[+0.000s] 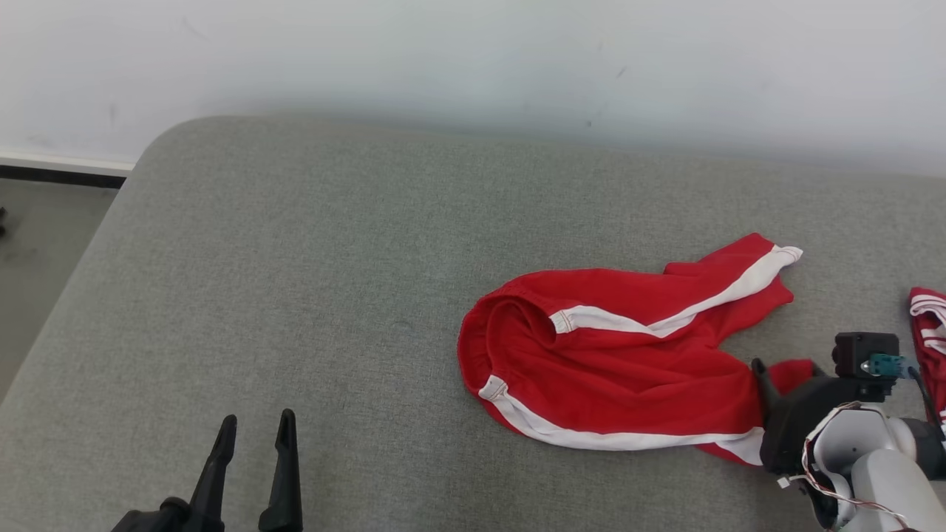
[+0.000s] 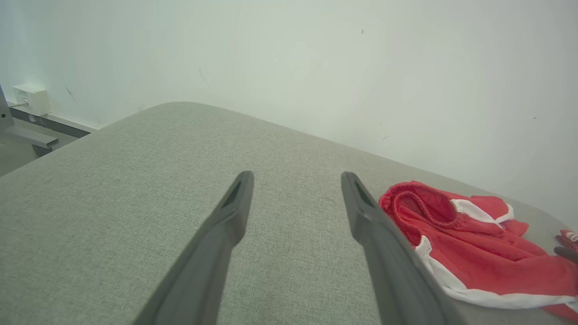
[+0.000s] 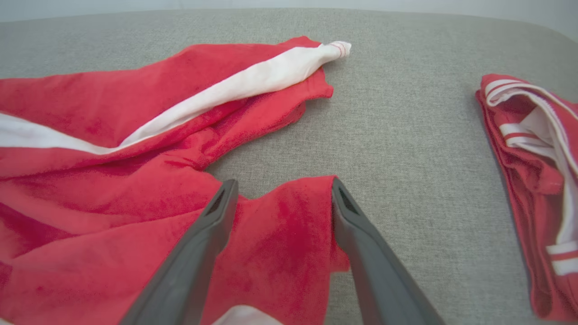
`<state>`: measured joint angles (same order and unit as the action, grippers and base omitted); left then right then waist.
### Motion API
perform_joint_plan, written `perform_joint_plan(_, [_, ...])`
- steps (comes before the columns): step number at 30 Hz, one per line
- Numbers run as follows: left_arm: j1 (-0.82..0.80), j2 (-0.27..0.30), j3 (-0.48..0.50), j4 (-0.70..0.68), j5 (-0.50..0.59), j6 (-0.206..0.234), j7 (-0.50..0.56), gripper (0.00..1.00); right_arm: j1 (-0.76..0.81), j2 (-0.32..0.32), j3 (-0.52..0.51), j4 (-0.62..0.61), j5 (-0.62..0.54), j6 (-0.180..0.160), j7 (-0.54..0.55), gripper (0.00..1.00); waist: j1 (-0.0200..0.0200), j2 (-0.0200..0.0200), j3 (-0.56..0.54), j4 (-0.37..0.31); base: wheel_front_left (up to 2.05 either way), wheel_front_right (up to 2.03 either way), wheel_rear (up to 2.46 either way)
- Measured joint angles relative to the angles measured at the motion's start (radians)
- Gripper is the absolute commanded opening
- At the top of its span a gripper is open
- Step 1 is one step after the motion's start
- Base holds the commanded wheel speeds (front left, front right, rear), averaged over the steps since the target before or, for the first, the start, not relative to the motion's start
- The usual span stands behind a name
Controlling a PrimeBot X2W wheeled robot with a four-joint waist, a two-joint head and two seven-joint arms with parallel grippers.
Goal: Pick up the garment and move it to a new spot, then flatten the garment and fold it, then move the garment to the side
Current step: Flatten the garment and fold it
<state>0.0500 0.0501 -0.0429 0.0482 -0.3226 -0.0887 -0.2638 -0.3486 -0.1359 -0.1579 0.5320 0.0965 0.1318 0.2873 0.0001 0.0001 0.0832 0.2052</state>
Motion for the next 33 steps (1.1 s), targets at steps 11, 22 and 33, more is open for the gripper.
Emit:
perform_joint_plan(11, [0.034,0.0,0.039,-0.013,-0.005,0.011,0.0,1.0,0.096,-0.027,-0.01,-0.108,-0.002,0.0,-0.117,1.0,-0.0001,0.0,-0.033,-0.059,0.0,0.0,0.0])
perform_joint_plan(22, [0.039,0.0,0.041,-0.01,-0.003,0.011,0.0,1.0,0.229,-0.023,0.077,-0.254,0.033,0.0,-0.356,1.0,-0.0001,0.0,-0.061,-0.151,0.0,0.0,0.0])
perform_joint_plan(33, [0.067,0.0,0.046,-0.002,0.031,0.013,0.0,1.0,0.313,-0.049,0.217,-0.291,0.099,0.0,-0.509,1.0,-0.0002,-0.0001,-0.102,-0.197,0.0,0.0,0.0])
